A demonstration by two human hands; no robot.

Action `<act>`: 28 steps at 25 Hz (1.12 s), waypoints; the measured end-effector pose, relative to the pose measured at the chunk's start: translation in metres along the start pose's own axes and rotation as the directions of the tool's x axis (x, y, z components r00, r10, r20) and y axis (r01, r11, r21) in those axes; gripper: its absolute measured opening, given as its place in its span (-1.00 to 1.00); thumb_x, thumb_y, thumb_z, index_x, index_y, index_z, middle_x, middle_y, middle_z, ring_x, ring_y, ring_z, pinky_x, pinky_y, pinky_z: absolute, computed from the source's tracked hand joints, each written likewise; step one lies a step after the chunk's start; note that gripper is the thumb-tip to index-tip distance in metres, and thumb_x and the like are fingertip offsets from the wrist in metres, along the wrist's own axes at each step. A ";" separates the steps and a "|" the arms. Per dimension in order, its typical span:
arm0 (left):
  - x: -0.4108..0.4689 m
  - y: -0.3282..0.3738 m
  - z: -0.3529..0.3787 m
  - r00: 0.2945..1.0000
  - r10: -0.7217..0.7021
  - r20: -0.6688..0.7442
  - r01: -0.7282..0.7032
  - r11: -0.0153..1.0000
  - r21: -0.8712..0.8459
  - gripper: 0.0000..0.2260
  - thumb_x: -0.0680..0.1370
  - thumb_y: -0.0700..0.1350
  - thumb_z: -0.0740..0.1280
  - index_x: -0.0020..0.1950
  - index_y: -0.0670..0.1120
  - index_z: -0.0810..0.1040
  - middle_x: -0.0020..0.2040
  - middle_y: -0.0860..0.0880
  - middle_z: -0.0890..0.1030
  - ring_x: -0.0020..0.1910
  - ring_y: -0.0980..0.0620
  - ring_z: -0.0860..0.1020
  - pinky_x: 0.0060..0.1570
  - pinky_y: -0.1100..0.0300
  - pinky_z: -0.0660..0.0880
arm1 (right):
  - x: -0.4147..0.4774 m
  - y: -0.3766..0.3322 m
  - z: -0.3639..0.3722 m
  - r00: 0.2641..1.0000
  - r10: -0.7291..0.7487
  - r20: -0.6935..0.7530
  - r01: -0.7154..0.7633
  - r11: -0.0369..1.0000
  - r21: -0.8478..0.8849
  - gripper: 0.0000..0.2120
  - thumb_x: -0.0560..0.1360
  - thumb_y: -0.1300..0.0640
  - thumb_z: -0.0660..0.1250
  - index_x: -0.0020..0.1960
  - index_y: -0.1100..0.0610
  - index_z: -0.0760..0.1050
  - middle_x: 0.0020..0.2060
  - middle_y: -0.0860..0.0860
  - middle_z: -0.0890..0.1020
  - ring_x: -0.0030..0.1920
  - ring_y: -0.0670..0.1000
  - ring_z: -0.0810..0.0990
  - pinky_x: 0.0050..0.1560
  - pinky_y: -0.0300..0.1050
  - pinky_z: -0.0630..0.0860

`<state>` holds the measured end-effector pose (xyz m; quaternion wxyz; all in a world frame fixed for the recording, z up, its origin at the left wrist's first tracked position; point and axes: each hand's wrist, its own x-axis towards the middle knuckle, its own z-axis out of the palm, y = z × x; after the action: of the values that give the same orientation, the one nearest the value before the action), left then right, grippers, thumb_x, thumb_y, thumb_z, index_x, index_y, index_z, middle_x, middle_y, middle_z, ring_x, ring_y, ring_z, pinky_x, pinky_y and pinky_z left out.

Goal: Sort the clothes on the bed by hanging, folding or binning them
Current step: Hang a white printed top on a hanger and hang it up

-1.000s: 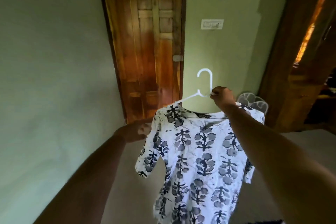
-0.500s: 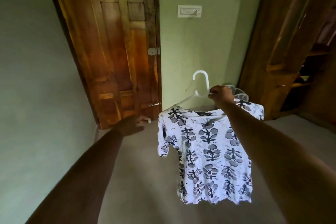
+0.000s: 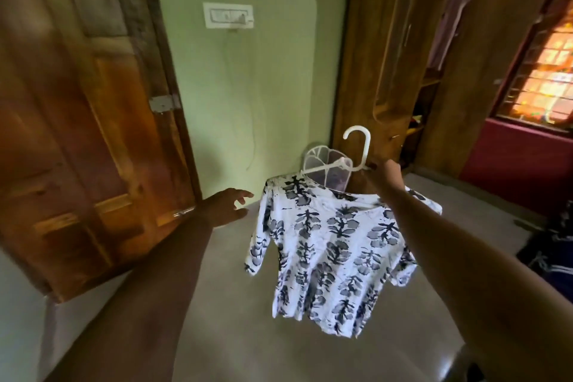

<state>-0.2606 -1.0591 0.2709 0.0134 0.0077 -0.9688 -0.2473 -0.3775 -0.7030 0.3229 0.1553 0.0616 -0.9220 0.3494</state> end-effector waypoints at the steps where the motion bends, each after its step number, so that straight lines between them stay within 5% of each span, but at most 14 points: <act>1: 0.022 0.001 0.006 0.997 0.064 0.031 -0.065 0.997 0.038 -0.60 0.52 -0.10 0.40 0.35 0.02 0.45 0.18 -0.05 0.54 -0.05 0.01 0.55 0.04 0.16 0.49 | 0.006 0.009 -0.002 1.000 0.029 -0.009 -0.029 1.000 -0.010 -0.78 0.50 0.16 0.34 0.12 0.18 0.60 -0.03 0.21 0.66 -0.05 0.20 0.63 -0.17 -0.16 0.39; 11: 0.227 0.099 0.093 0.934 0.300 0.194 -0.320 0.944 0.079 -0.63 0.51 -0.15 0.37 0.31 0.04 0.51 0.20 0.01 0.56 0.09 0.02 0.55 0.07 0.25 0.44 | 0.105 0.120 -0.028 0.968 0.169 -0.187 -0.172 0.985 0.001 -0.77 0.45 0.19 0.42 0.09 0.22 0.62 -0.02 0.17 0.68 0.01 0.16 0.62 -0.14 -0.18 0.33; 15: 0.316 0.160 0.139 0.859 0.412 0.303 -0.444 0.895 0.041 -0.57 0.47 -0.20 0.42 0.32 0.04 0.48 0.07 0.04 0.53 -0.21 0.21 0.47 -0.27 0.54 0.31 | 0.169 0.177 -0.044 0.950 0.226 -0.214 -0.237 0.971 -0.026 -0.74 0.43 0.18 0.44 0.11 0.15 0.62 -0.02 0.14 0.68 0.02 0.14 0.61 -0.16 -0.18 0.32; 20: 0.414 0.250 0.194 0.783 0.468 0.410 -0.543 0.835 0.085 -0.55 0.44 -0.10 0.47 0.31 0.10 0.50 0.18 0.04 0.56 -0.10 0.12 0.50 -0.06 0.24 0.47 | 0.230 0.255 -0.067 0.927 0.315 -0.204 -0.327 0.945 -0.023 -0.70 0.38 0.13 0.48 0.11 0.09 0.63 -0.05 0.08 0.70 -0.02 0.10 0.64 -0.05 -0.05 0.53; 28: 0.523 0.361 0.277 0.719 0.544 0.432 -0.635 0.767 0.090 -0.62 0.51 0.00 0.38 0.33 0.11 0.48 0.20 0.06 0.54 0.01 0.05 0.57 -0.02 0.20 0.50 | 0.293 0.360 -0.122 0.853 0.385 -0.352 -0.413 0.911 -0.003 -0.80 0.44 0.21 0.41 0.05 0.21 0.62 -0.08 0.12 0.68 -0.04 0.11 0.61 -0.13 -0.15 0.40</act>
<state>-0.7942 -0.6204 0.2122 -0.0976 -0.3500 -0.9250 -0.1114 -0.7041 -0.3540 0.2802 0.2404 -0.1991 -0.8859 0.3430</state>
